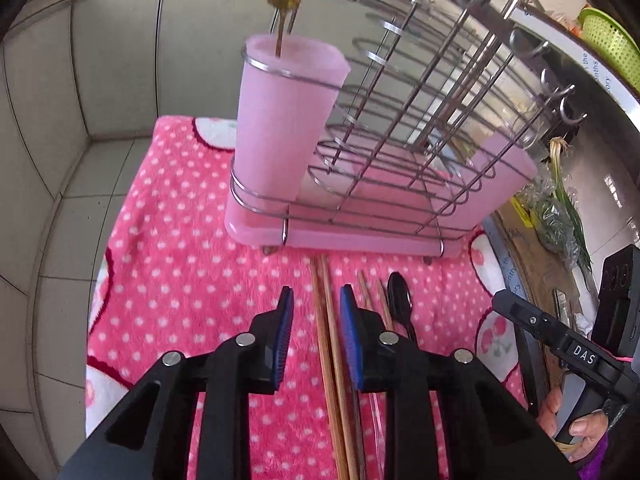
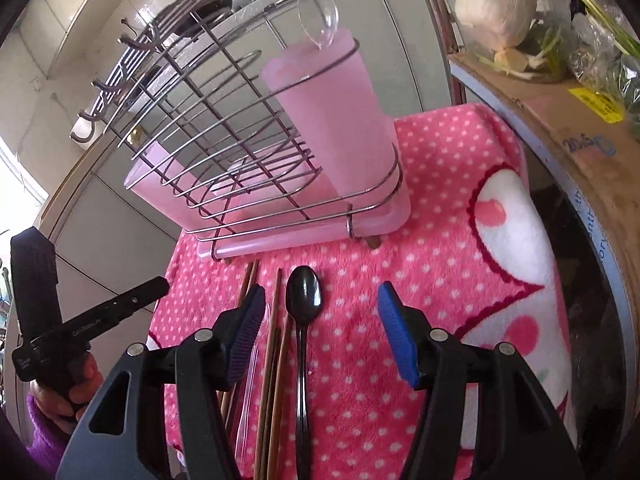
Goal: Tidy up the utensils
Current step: 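Grasp a wooden chopstick with the left tool while the right tool grasps the black spoon, then lift the chopstick with the left tool while the right tool lifts the black spoon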
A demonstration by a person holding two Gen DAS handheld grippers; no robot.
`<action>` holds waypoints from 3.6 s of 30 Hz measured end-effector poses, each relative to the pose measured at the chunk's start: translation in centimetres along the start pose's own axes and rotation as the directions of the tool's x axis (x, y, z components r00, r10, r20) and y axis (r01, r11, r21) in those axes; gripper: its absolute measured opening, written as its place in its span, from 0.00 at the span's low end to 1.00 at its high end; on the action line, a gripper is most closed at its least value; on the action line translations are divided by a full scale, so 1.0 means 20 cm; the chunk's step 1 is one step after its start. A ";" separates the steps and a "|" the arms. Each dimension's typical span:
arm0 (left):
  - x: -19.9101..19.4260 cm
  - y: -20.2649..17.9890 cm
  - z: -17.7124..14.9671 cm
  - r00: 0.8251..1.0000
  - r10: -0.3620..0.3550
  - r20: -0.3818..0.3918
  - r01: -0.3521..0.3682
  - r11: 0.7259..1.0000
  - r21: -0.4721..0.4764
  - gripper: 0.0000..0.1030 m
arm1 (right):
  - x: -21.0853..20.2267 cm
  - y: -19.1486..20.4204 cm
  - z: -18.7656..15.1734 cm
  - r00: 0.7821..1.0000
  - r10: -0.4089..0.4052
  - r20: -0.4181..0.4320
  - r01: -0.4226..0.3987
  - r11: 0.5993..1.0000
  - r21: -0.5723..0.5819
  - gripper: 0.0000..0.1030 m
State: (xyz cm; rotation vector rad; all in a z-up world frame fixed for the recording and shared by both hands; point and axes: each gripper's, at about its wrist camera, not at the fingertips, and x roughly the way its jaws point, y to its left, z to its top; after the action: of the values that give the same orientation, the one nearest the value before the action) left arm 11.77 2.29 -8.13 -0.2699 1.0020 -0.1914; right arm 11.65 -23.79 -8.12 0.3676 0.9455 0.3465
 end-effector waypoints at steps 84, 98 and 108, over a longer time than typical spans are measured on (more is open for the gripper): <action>-0.05 0.20 -0.06 1.000 0.006 0.005 -0.006 0.998 -0.057 0.05 | 0.04 -0.10 -0.12 0.999 0.028 -0.040 -0.025 0.997 0.074 0.11; -0.61 0.12 -0.03 0.923 -0.057 0.381 0.067 0.998 -0.014 0.05 | -0.29 0.05 -0.11 0.974 0.070 0.217 -0.069 0.998 -0.016 0.10; -0.95 0.04 0.09 0.841 -0.087 0.534 0.082 0.996 0.034 0.05 | -0.53 0.17 0.07 0.927 0.109 0.359 -0.080 0.992 -0.093 0.10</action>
State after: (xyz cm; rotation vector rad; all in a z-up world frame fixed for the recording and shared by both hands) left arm 3.31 8.54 7.73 -0.3358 0.4301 -0.1870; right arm 6.70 -25.66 1.76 0.3914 0.5497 0.3861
